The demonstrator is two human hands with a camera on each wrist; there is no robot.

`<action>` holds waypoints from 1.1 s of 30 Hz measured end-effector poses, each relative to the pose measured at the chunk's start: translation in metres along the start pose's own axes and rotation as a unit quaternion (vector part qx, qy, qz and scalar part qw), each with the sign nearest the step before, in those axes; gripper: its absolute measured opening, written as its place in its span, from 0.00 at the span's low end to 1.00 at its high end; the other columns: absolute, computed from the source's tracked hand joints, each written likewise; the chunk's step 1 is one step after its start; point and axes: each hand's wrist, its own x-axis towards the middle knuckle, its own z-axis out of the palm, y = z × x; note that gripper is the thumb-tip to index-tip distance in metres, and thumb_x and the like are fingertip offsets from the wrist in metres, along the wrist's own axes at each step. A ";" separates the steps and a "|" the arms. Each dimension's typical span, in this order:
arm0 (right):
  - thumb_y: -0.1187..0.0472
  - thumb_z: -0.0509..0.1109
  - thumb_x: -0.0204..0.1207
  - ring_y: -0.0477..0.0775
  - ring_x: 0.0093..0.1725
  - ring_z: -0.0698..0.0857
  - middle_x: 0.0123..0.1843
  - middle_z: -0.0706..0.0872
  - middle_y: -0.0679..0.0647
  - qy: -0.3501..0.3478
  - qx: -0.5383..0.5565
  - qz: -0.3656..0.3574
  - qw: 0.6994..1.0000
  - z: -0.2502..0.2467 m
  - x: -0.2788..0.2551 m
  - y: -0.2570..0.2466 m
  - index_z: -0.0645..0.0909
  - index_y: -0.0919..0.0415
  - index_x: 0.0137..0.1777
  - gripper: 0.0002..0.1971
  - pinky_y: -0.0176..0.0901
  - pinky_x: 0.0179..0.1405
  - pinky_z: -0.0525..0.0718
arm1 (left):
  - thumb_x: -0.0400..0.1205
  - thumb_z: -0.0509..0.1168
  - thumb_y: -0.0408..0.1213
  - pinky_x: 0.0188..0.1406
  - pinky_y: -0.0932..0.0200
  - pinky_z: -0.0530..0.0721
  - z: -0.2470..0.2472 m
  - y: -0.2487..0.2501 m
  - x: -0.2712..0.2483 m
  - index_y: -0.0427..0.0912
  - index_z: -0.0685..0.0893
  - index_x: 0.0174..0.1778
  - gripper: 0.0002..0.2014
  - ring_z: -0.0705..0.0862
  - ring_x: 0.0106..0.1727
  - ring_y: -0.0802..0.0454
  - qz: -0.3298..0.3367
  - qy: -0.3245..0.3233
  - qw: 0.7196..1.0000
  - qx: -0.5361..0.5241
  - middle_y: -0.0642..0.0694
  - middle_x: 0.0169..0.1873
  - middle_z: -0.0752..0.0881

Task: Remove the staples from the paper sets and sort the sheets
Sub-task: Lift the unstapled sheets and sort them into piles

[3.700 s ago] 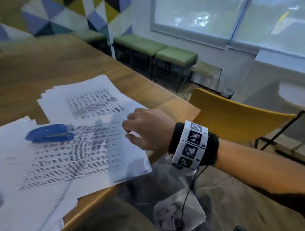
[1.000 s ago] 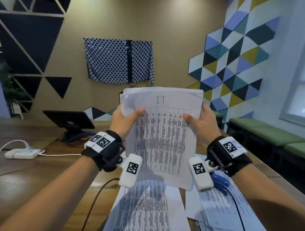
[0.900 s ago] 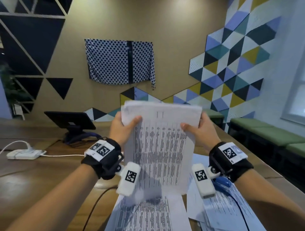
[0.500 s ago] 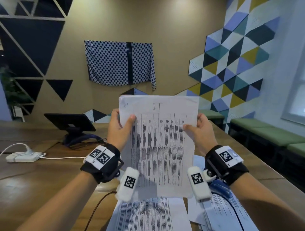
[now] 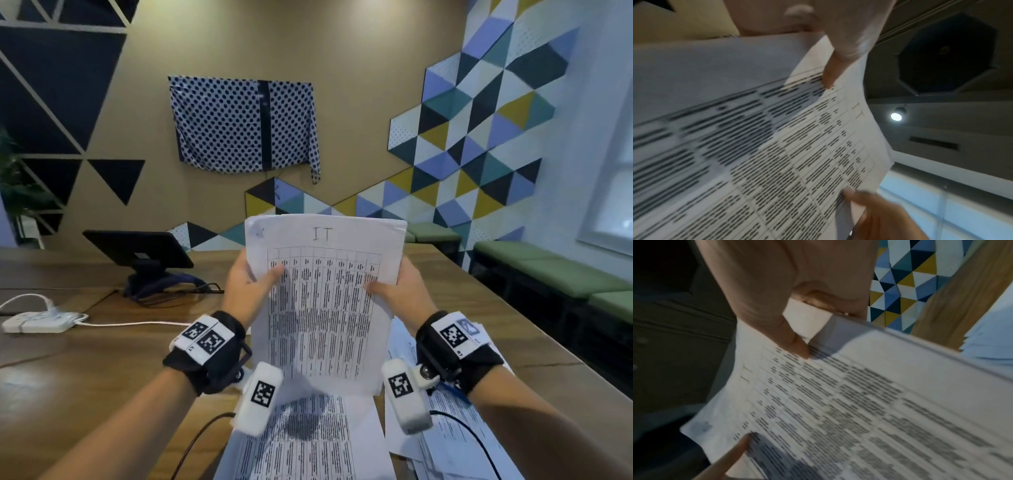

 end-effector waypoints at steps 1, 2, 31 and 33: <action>0.78 0.70 0.67 0.55 0.53 0.84 0.54 0.84 0.57 -0.022 -0.029 0.014 0.999 0.001 -0.001 0.009 0.72 0.62 0.58 0.21 0.48 0.49 0.84 | 0.79 0.64 0.26 0.51 0.58 0.81 0.000 -0.006 -0.002 0.37 0.75 0.64 0.17 0.83 0.56 0.48 -0.014 0.002 1.000 0.000 0.43 0.55 0.83; 0.76 0.71 0.66 0.56 0.55 0.83 0.56 0.84 0.57 -0.044 -0.058 0.025 0.997 0.000 0.000 0.016 0.72 0.62 0.59 0.22 0.52 0.54 0.84 | 0.79 0.63 0.26 0.53 0.56 0.81 0.000 -0.009 -0.002 0.36 0.76 0.64 0.17 0.83 0.57 0.46 -0.023 0.005 1.000 -0.003 0.42 0.56 0.83; 0.60 0.68 0.74 0.61 0.41 0.81 0.45 0.81 0.63 -0.009 -0.394 0.120 0.911 -0.082 0.007 0.088 0.71 0.66 0.52 0.13 0.41 0.29 0.72 | 0.79 0.63 0.24 0.60 0.53 0.78 0.008 -0.015 -0.003 0.46 0.77 0.58 0.15 0.82 0.51 0.60 -0.003 -0.024 1.000 -0.016 0.48 0.55 0.83; 0.61 0.69 0.74 0.60 0.39 0.78 0.42 0.80 0.62 0.054 -0.324 0.024 0.944 -0.075 0.018 0.054 0.75 0.69 0.47 0.10 0.44 0.31 0.72 | 0.79 0.62 0.23 0.57 0.57 0.80 0.008 -0.015 -0.003 0.48 0.78 0.54 0.14 0.83 0.50 0.61 -0.013 -0.026 0.999 -0.026 0.52 0.50 0.84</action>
